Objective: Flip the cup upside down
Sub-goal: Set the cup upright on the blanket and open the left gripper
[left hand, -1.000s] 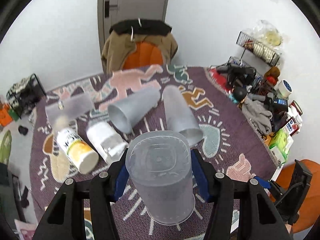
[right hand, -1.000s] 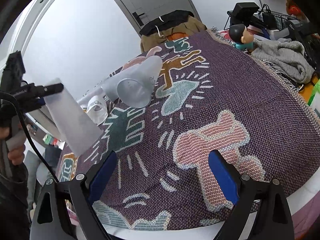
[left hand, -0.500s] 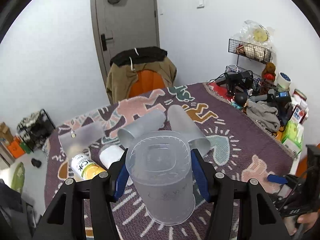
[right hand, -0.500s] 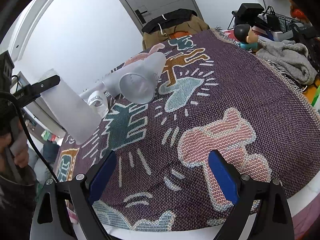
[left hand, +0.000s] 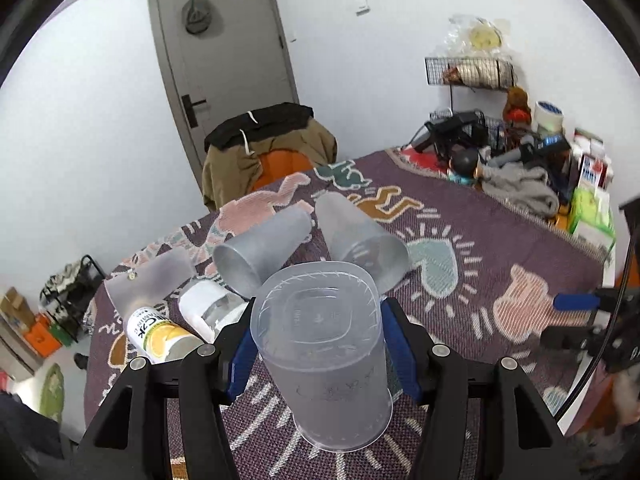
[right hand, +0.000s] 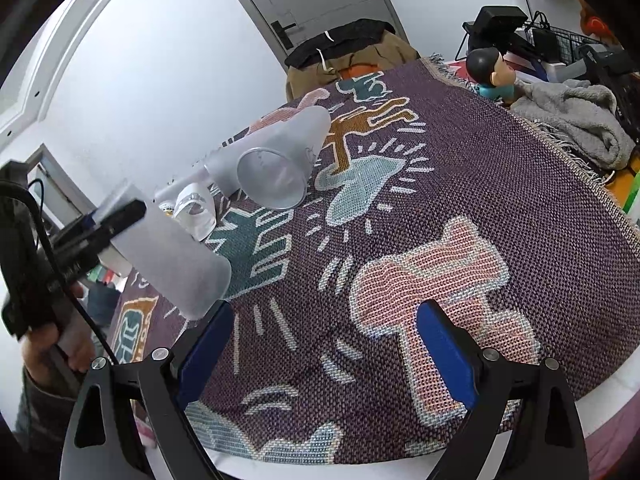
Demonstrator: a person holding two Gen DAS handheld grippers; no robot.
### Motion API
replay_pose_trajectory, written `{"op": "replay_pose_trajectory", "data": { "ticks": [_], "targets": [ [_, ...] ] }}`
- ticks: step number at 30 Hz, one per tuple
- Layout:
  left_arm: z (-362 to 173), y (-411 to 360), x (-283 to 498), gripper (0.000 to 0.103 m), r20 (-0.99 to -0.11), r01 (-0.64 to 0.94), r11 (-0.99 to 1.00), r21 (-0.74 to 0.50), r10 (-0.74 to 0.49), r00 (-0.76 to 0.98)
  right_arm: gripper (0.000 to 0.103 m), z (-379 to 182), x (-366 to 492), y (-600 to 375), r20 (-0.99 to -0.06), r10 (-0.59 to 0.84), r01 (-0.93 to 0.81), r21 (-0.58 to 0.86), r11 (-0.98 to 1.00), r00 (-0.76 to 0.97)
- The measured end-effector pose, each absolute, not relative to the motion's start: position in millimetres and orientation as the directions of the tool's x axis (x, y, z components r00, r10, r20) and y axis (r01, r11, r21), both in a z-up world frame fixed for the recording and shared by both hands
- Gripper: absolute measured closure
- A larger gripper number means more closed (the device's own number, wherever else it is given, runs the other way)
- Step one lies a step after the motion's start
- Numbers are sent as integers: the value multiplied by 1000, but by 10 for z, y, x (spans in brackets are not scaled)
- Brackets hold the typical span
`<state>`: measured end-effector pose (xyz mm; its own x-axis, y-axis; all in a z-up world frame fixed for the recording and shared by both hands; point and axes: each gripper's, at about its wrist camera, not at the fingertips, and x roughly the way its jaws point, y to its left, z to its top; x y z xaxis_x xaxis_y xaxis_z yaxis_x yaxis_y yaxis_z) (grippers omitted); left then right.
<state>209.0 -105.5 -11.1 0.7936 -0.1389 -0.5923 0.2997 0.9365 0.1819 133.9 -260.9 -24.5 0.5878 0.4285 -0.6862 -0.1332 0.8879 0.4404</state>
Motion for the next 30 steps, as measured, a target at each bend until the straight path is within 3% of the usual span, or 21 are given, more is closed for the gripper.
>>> {"op": "replay_pose_trajectory", "data": {
  "ticks": [2, 4, 6, 7, 18, 30],
  "targets": [
    [-128, -1054, 2086, 39, -593, 294, 938, 184, -133, 794, 9, -251, 1340, -2617, -686, 429, -131, 443, 887, 587],
    [-111, -1035, 2087, 28, -601, 308, 938, 160, -155, 784, 10, -250, 1338, -2620, -686, 429, -131, 442, 887, 588],
    [-71, -1004, 2058, 8, -597, 314, 940, 136, -175, 783, 10, -247, 1339, -2627, -684, 431, -132, 445, 886, 588],
    [-53, -998, 2039, 5, -592, 314, 940, 131, -180, 785, 9, -238, 1340, -2629, -683, 432, -133, 445, 886, 590],
    [257, -767, 1779, 4, -530, 269, 958, 102, -176, 830, 9, -93, 1309, -2600, -670, 431, -158, 430, 889, 604],
    [471, -268, 1297, 4, -452, 186, 982, 43, -147, 880, 9, 438, 1168, -2404, -631, 412, -239, 343, 908, 657]
  ]
}}
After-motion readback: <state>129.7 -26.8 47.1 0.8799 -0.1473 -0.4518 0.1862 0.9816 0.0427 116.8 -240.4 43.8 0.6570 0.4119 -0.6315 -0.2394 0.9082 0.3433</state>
